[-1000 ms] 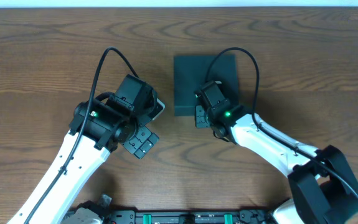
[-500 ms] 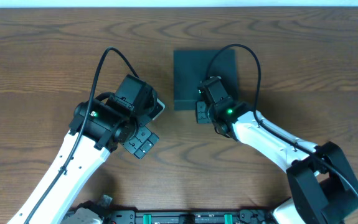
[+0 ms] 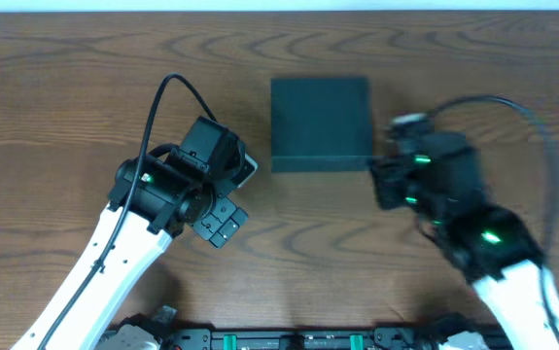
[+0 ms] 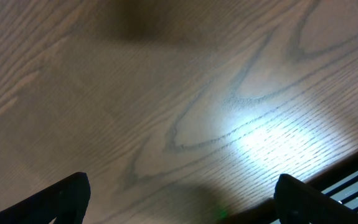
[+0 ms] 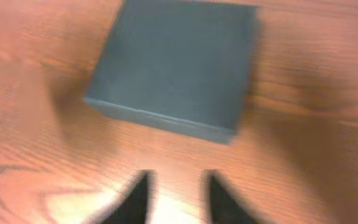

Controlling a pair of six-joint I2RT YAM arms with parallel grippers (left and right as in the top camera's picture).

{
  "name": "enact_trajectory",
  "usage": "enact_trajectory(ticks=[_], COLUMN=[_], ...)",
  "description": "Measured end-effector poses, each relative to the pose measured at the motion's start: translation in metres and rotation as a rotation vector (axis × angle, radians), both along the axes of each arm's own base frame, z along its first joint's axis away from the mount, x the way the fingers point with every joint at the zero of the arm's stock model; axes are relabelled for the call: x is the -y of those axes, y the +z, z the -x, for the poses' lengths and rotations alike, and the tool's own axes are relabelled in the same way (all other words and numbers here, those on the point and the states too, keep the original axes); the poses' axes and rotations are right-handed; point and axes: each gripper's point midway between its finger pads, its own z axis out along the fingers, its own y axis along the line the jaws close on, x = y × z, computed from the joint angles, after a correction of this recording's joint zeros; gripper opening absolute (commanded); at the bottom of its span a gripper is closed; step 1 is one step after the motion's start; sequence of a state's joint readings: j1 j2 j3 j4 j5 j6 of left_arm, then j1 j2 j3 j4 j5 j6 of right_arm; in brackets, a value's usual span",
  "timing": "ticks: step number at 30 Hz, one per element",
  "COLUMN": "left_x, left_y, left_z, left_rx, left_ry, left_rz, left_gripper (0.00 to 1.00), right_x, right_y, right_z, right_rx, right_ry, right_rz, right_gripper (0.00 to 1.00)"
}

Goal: Pack container

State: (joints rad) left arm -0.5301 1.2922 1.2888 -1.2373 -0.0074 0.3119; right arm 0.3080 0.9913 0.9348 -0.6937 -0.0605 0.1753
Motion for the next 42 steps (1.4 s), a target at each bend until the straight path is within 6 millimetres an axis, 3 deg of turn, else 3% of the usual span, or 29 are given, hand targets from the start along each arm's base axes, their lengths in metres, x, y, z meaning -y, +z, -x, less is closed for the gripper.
enact_trajectory(ticks=[1,6,11,14,19,25,31,34,38,42], left_x=[0.000,0.000,0.000,-0.001,0.000,0.000,0.000,0.000,0.000,0.000], left_y=[0.000,0.000,0.000,0.000,0.000,0.000,0.000,0.000,0.000,0.000], left_z=[0.000,0.000,0.000,0.000,0.000,0.000,0.000,0.000,0.000,0.000], left_rx=[0.000,0.000,0.000,0.000,0.001,0.000,0.000,0.000,0.000,-0.001], left_ry=[0.000,0.001,0.002,0.002,0.002,0.002,0.002,0.002,0.002,0.002], left_rz=[0.000,0.000,0.000,0.000,0.000,0.000,0.000,0.000,0.000,0.000], left_gripper=[0.95,0.95,0.95,0.95,0.96,0.95,0.95,0.95,0.95,0.95], right_x=[0.015,0.049,0.043,0.042,0.053,0.055,0.057,0.069,0.080,0.078], right_y=[0.012,0.054,0.073,0.067,0.037,0.029,0.004,-0.021,-0.039,-0.054], right_z=[0.002,0.019,0.022,0.023,0.028,0.044,0.044,0.041,0.039,0.040], right_rx=[0.040,0.279,0.618,0.774,0.878,0.959,0.918,0.829,0.758,0.697], right_ry=[-0.023,-0.070,-0.009,0.010,-0.028,-0.035,-0.050,-0.122,-0.190,-0.189], right_rz=[-0.013,-0.063,-0.103,-0.108,-0.092,-0.091,-0.085,-0.057,-0.025,-0.017], right_gripper=[0.99,0.99,0.99,0.99,0.99,0.99,0.99,0.99,0.99,0.99])
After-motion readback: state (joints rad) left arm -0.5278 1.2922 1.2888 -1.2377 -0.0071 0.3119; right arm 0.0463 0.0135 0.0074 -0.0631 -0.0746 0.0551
